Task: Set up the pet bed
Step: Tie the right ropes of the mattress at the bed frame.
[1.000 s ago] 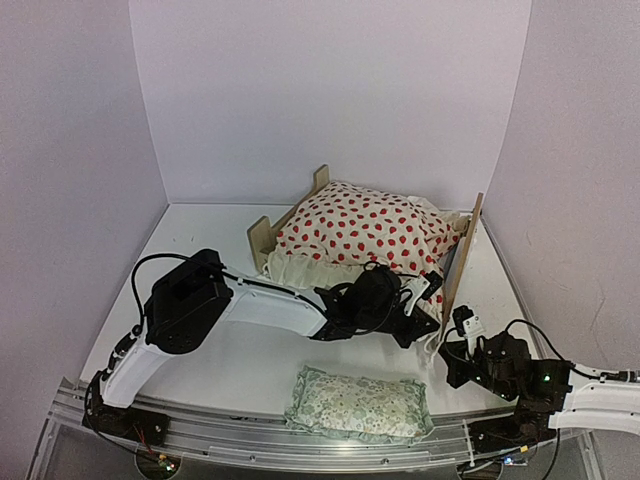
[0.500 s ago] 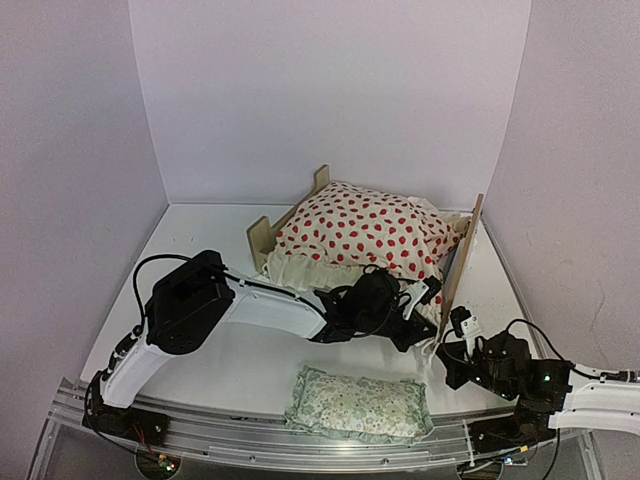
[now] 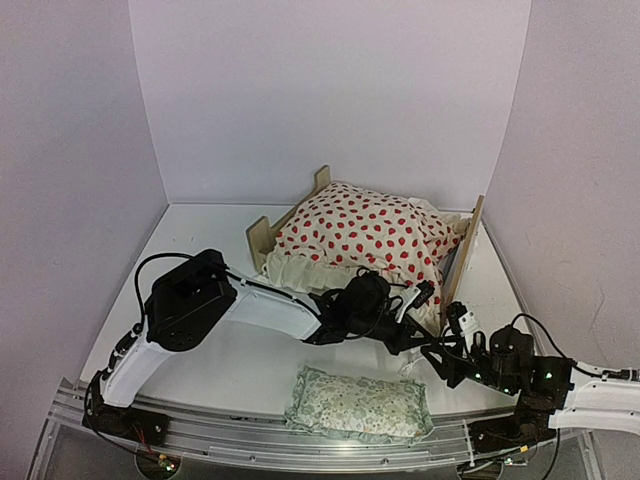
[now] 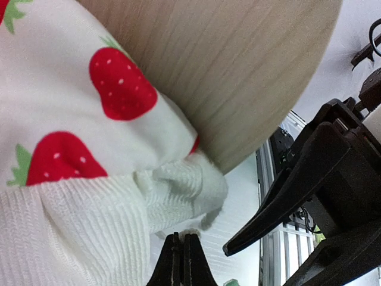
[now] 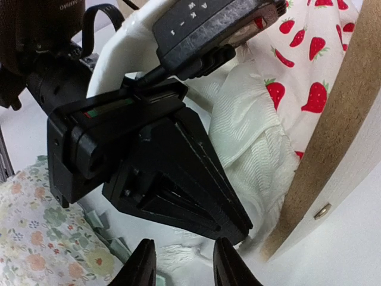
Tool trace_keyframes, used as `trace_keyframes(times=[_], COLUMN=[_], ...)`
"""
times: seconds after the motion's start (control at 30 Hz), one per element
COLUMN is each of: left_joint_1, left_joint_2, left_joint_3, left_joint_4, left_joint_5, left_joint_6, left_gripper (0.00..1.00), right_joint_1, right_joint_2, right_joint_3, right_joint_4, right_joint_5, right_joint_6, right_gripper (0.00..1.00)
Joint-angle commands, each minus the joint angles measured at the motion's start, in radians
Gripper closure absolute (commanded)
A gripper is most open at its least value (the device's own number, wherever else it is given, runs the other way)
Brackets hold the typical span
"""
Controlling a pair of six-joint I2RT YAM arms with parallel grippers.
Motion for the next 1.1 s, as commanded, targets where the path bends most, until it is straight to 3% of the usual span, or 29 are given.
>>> trace_keyframes(times=[0.0, 0.43, 0.67, 1.07], left_joint_1=[0.009, 0.010, 0.010, 0.010], left_joint_2=[-0.030, -0.008, 0.004, 0.010], left_joint_3=[-0.003, 0.031, 0.049, 0.058], left_joint_4=[0.057, 0.049, 0.043, 0.034], left_joint_5=[0.031, 0.038, 0.037, 0.027], left_joint_6=[-0.013, -0.021, -0.027, -0.025], left_gripper=[1.00, 1.00, 1.00, 1.00], right_joint_1=[-0.009, -0.009, -0.009, -0.009], right_joint_2=[-0.126, -0.380, -0.390, -0.166], right_joint_3=[0.051, 0.170, 0.119, 0.077], right_joint_4=[-0.083, -0.411, -0.380, -0.185], right_joint_5=[-0.021, 0.142, 0.323, 0.348], right_joint_6=[0.006, -0.040, -0.057, -0.109], right_gripper=[0.59, 0.52, 0.70, 0.76])
